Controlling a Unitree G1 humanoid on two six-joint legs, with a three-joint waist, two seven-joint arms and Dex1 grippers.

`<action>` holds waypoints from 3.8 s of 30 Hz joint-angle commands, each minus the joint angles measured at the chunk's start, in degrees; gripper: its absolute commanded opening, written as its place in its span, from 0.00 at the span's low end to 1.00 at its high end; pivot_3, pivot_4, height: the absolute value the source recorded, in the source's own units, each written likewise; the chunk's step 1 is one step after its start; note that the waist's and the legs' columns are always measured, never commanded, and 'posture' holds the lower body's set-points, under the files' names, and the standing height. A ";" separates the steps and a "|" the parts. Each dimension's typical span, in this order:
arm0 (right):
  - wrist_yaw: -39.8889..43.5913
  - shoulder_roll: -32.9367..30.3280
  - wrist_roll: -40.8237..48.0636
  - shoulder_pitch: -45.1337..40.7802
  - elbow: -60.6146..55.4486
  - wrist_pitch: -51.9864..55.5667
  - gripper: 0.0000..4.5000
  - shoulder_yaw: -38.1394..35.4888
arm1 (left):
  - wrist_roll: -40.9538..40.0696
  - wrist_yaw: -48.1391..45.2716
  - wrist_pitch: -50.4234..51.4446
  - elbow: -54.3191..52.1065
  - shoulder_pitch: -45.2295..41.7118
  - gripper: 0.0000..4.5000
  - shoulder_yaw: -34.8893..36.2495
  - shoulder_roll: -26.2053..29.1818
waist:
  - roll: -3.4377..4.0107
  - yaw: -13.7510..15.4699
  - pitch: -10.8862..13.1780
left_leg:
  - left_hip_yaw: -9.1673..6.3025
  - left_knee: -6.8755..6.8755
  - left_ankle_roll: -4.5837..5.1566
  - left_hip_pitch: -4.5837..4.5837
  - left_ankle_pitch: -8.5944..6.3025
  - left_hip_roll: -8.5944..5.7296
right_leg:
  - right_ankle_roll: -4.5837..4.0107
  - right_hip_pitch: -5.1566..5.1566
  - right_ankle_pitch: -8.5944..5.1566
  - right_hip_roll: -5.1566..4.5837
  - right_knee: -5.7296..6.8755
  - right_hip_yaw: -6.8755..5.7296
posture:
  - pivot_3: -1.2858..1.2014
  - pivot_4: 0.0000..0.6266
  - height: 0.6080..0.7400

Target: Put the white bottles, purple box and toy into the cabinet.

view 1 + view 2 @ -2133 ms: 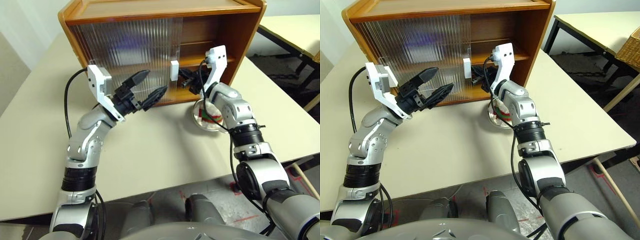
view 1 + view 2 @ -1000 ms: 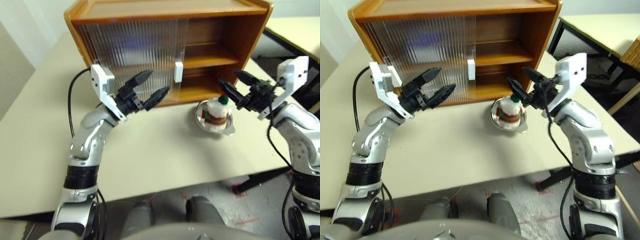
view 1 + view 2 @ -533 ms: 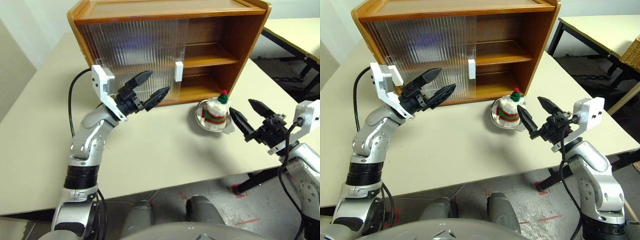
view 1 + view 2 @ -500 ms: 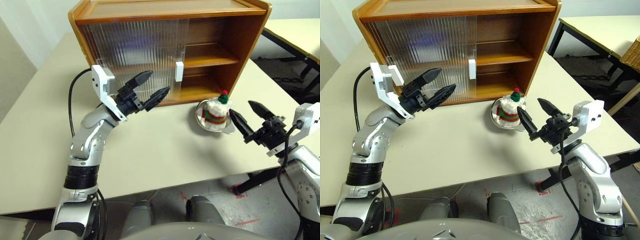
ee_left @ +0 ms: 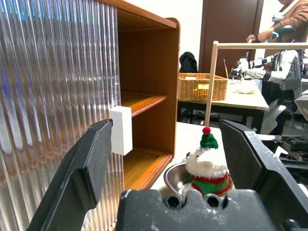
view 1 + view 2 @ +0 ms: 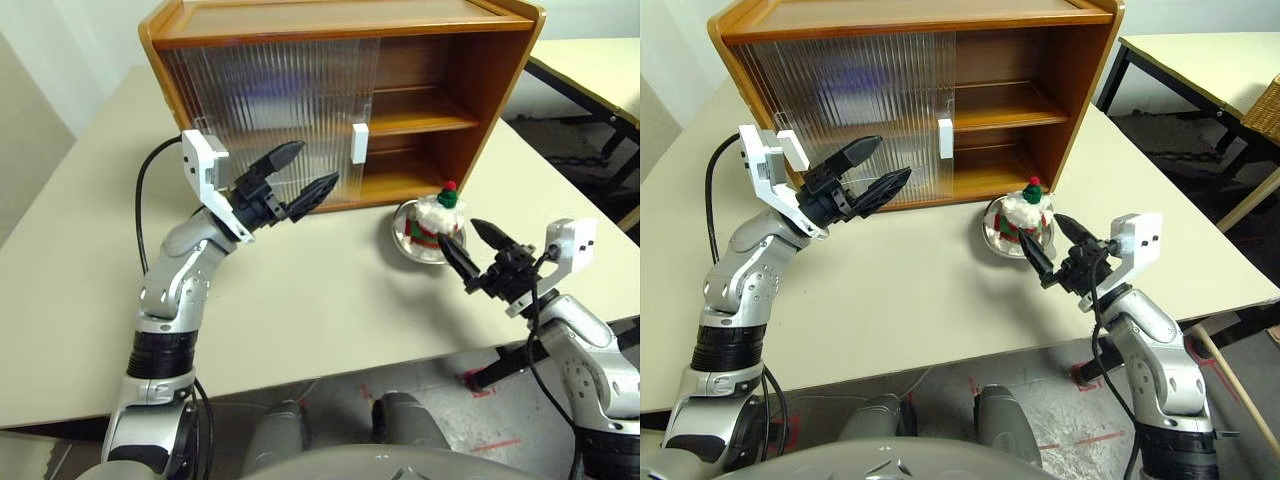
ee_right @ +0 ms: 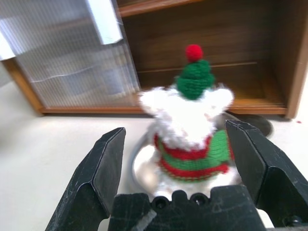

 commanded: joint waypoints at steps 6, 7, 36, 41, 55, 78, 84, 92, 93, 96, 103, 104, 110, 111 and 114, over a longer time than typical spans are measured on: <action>1.13 -0.18 -1.35 -1.61 7.04 -3.93 0.99 0.36 | -0.19 0.45 0.39 -1.36 0.10 1.00 0.49 0.80 | 0.00 0.06 0.00 | 0.00 0.00 0.01 0.00 0.00 0.00 | 0.00 0.00 0.00 0.00 0.00 0.00 | 0.50 0.00 1.00; 1.30 -0.18 -1.48 -1.99 7.82 -4.32 0.99 0.38 | -0.20 0.54 0.45 -1.48 0.11 1.00 0.46 0.81 | 0.00 0.06 0.00 | 0.00 0.00 0.01 0.00 0.00 0.00 | 0.00 0.00 0.00 0.00 0.00 0.00 | 0.50 0.00 1.00; -0.82 0.48 -6.23 -9.33 18.08 -4.77 0.99 3.78 | -0.28 3.07 0.55 -3.19 0.60 1.00 1.01 0.87 | -0.01 1.54 0.00 | 0.00 0.11 0.03 -0.01 0.02 0.00 | 0.00 0.02 0.07 0.02 0.06 0.02 | 0.52 0.00 1.00; -1.26 0.27 -6.28 -9.41 17.89 -4.70 0.61 3.71 | -0.23 3.04 0.46 -2.81 0.20 1.00 0.88 0.76 | -0.01 1.52 0.00 | 0.00 0.11 0.03 -0.01 0.02 0.00 | -0.01 0.02 0.07 0.02 0.06 0.02 | 0.52 0.00 1.00; -3.01 -1.44 -4.32 -10.28 12.33 -1.63 0.04 2.06 | -0.08 2.56 0.10 -1.54 -0.77 1.00 0.20 0.03 | 0.00 1.45 0.00 | 0.00 0.12 0.04 -0.01 0.02 0.00 | 0.00 0.02 0.07 0.02 0.06 0.02 | 0.50 0.00 1.00; -1.42 -8.48 -4.78 -37.52 21.49 0.77 0.04 0.85 | 0.39 2.75 -0.80 -2.36 0.54 1.00 -0.19 -0.59 | 0.00 1.47 0.00 | 0.06 0.16 0.30 -0.07 0.17 0.04 | -0.14 -0.01 0.17 0.09 0.05 0.08 | 0.52 0.00 1.00; 0.21 -9.24 -6.24 -43.41 27.39 -1.75 0.04 1.35 | 0.36 3.00 -0.85 -2.78 1.10 1.00 0.27 -0.11 | 0.00 1.39 0.00 | 0.08 0.16 0.30 -0.05 0.17 0.08 | -0.17 -0.03 0.19 0.10 0.06 0.09 | 0.52 0.00 1.00; 2.35 -8.70 -8.83 -49.97 38.37 -6.68 0.04 2.80 | 0.21 3.62 -0.66 -3.21 1.26 1.00 0.35 -0.21 | 0.00 1.46 0.00 | 0.10 0.16 0.31 -0.06 0.17 0.10 | -0.21 -0.02 0.22 0.09 0.05 0.09 | 0.52 0.00 1.00; 2.57 -8.37 -9.32 -51.17 40.83 -7.69 0.04 3.05 | 0.15 3.67 -0.57 -3.36 1.39 1.00 0.38 -0.17 | 0.01 1.46 0.01 | 0.11 0.16 0.31 -0.06 0.17 0.09 | -0.20 -0.02 0.22 0.09 0.05 0.10 | 0.52 0.00 1.00; 2.92 -7.36 -11.01 -54.68 48.16 -10.69 0.04 3.63 | 0.10 3.78 -0.41 -3.63 1.57 1.00 0.38 -0.10 | 0.01 1.29 0.01 | 0.15 0.15 0.31 -0.05 0.18 0.10 | -0.23 -0.05 0.24 0.10 0.06 0.13 | 0.53 0.00 1.00; 3.29 -5.39 -14.19 -63.18 64.20 -18.55 0.04 4.12 | -0.07 4.24 -0.07 -4.20 1.77 1.00 0.42 -0.01 | 0.02 1.33 0.01 | 0.21 0.14 0.31 -0.05 0.18 0.17 | -0.28 -0.07 0.27 0.14 0.06 0.14 | 0.53 0.00 1.00; 3.11 -5.01 -14.77 -64.47 66.65 -19.47 0.04 4.30 | -0.09 4.31 0.00 -4.35 1.89 1.00 0.42 0.04 | 0.02 1.33 0.01 | 0.22 0.14 0.31 -0.05 0.18 0.17 | -0.28 -0.08 0.27 0.14 0.06 0.14 | 0.53 0.00 1.00; 2.31 -3.70 -18.38 -70.13 78.58 -21.96 0.04 5.49 | -0.13 4.67 0.46 -5.14 2.34 1.00 0.49 0.10 | 0.02 1.32 0.01 | 0.22 0.09 0.30 -0.05 0.17 0.20 | -0.33 -0.10 0.30 0.14 0.07 0.14 | 0.53 0.00 1.00; 2.12 -3.70 -18.98 -70.81 80.07 -21.93 0.04 5.69 | -0.12 4.69 0.48 -5.21 2.40 1.00 0.50 0.09 | 0.02 1.32 0.01 | 0.22 0.09 0.30 -0.05 0.17 0.21 | -0.33 -0.10 0.30 0.14 0.07 0.14 | 0.53 0.00 1.00; 1.38 -3.71 -20.59 -72.56 83.57 -21.33 0.04 6.18 | -0.16 4.89 0.51 -5.37 2.62 1.00 0.53 -0.05 | 0.02 1.32 0.01 | 0.23 0.08 0.29 -0.05 0.16 0.22 | -0.36 -0.10 0.32 0.14 0.07 0.13 | 0.53 0.00 1.00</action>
